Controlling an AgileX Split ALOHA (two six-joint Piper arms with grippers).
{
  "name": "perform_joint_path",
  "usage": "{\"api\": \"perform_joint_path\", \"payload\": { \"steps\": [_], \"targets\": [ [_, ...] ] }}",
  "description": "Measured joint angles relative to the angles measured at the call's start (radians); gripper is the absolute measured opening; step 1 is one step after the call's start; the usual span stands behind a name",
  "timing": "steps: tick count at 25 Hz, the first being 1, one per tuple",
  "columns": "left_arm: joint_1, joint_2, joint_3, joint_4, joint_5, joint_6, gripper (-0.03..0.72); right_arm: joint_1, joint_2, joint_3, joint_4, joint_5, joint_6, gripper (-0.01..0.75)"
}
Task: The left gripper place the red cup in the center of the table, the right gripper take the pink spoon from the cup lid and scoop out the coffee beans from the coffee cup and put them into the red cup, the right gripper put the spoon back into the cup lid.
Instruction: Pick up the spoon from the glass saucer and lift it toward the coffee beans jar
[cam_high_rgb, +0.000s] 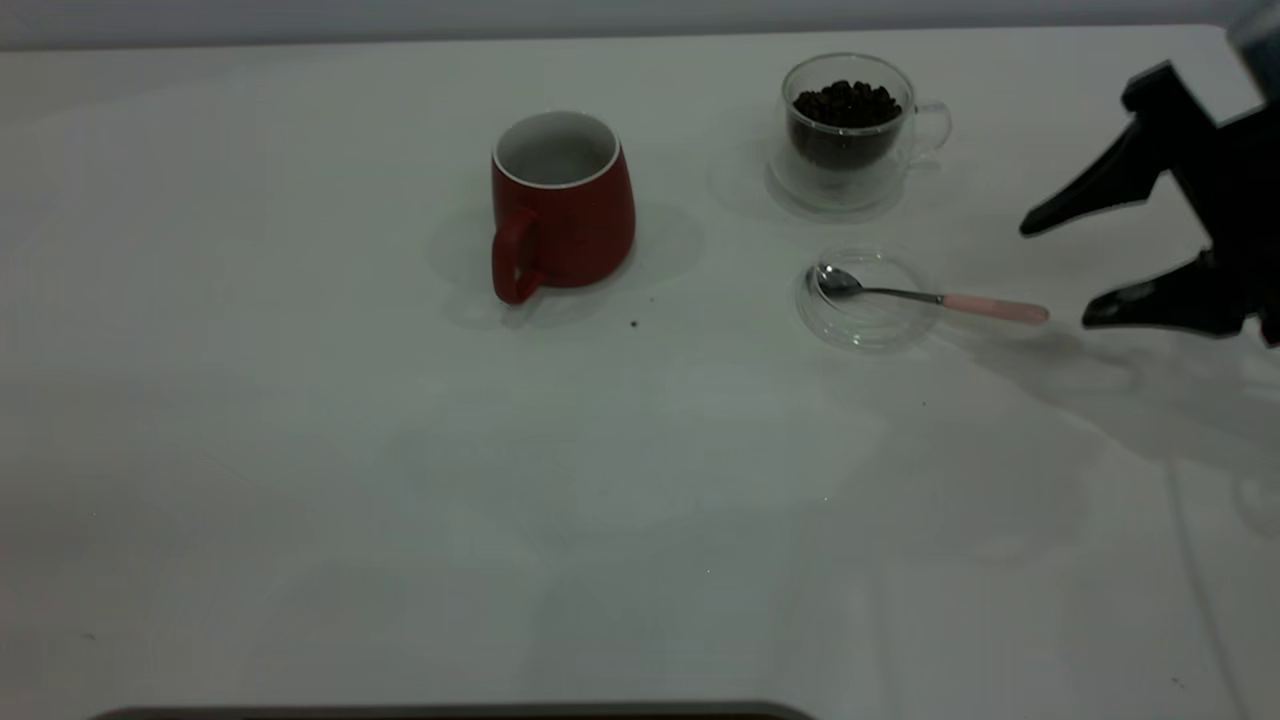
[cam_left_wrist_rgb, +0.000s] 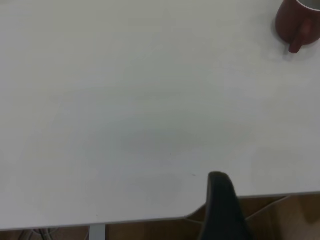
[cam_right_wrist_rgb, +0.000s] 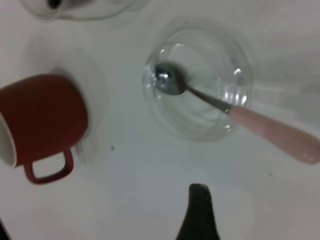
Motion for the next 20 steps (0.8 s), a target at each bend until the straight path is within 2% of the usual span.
{"api": "perform_joint_path", "payload": {
  "steps": [4, 9, 20],
  "targets": [
    [0.0, 0.0, 0.0, 0.0, 0.0, 0.0, 0.529, 0.0, 0.062, 0.013, 0.112, 0.008, -0.102, 0.667],
    [0.0, 0.0, 0.0, 0.0, 0.0, 0.001, 0.529, -0.016, 0.147, -0.007, 0.125, 0.045, -0.141, 0.658],
    [0.0, 0.0, 0.0, 0.0, 0.0, 0.002, 0.529, -0.021, 0.249, -0.115, 0.129, 0.207, -0.228, 0.628]
  ]
}}
